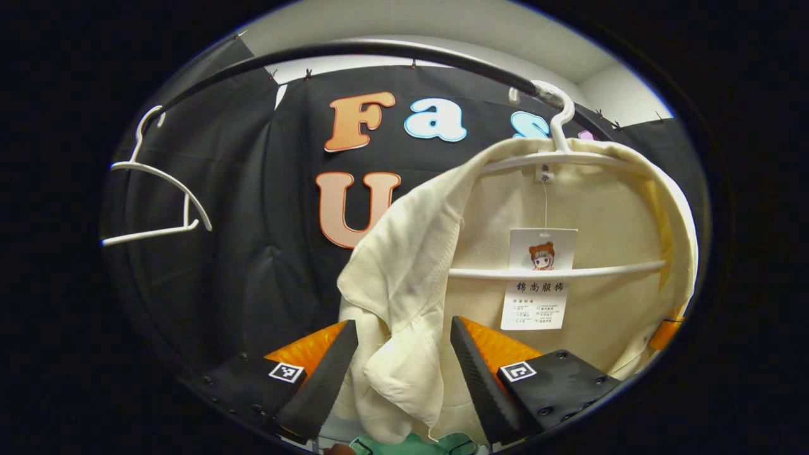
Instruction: Grasp the clothes on the hanger with both hands and then place them into the laundry hamper below.
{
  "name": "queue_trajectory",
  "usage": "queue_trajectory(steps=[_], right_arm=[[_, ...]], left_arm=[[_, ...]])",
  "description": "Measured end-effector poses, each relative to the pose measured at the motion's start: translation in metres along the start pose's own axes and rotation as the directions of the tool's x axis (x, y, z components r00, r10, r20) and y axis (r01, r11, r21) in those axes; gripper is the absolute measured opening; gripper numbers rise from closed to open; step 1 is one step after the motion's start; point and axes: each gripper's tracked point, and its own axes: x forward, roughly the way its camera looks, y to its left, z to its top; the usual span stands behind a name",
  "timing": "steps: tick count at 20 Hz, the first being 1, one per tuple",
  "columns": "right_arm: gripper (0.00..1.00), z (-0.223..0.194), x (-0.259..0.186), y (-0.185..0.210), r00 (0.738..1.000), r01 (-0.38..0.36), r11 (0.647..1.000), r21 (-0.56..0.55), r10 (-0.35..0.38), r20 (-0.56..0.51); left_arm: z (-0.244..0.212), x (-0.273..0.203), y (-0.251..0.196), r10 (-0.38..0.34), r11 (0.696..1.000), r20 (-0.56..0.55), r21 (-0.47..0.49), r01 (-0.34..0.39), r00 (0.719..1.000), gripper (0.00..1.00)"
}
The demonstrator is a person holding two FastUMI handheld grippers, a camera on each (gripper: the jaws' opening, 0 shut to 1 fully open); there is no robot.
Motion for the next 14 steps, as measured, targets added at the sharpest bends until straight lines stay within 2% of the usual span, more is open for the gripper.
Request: queue_trajectory(steps=[2,5,7,8,9,10,11,12,13,14], right_arm=[[0.05,0.005,-0.001,-0.002,0.999,0.036,0.999,-0.002,-0.036,0.014],[0.04,0.011,-0.005,0.004,0.997,0.068,0.998,0.002,-0.068,0.031],[0.03,0.016,-0.011,0.002,0.993,0.109,0.994,-0.004,-0.109,0.052],[0.02,0.019,-0.013,0.004,0.991,0.122,0.992,-0.005,-0.122,0.059],[0.02,0.022,-0.014,0.008,0.99,0.128,0.992,-0.009,-0.127,0.065],[0.03,0.026,-0.015,0.011,0.989,0.131,0.991,-0.013,-0.13,0.074],[0.03,0.031,-0.018,0.012,0.987,0.139,0.99,-0.02,-0.137,0.084],[0.02,0.036,-0.02,0.012,0.985,0.147,0.989,-0.024,-0.144,0.094],[0.02,0.042,-0.024,0.011,0.983,0.155,0.988,-0.024,-0.152,0.106],[0.02,0.047,-0.024,0.01,0.981,0.16,0.987,-0.022,-0.156,0.116]], left_arm=[[-0.007,0.008,0.001,-0.017,1.0,-0.024,-0.001,0.017,1.0,0.97],[-0.009,0.02,0.014,-0.015,1.0,-0.039,-0.008,0.015,0.999,0.97],[-0.01,0.023,0.012,-0.056,0.998,-0.055,-0.033,0.055,0.997,0.96],[-0.009,0.022,0.014,-0.068,0.997,-0.056,-0.039,0.066,0.996,0.83],[-0.007,0.021,0.016,-0.081,0.996,-0.055,-0.036,0.079,0.995,0.75],[-0.003,0.018,0.02,-0.085,0.996,-0.046,-0.031,0.084,0.995,0.61],[0.001,0.015,0.022,-0.091,0.995,-0.037,-0.028,0.09,0.995,0.54],[0.003,0.013,0.024,-0.097,0.995,-0.036,-0.025,0.096,0.995,0.36],[0.005,0.011,0.025,-0.107,0.994,-0.035,-0.023,0.107,0.994,0.31],[0.007,0.008,0.025,-0.113,0.993,-0.035,-0.025,0.113,0.993,0.19]])
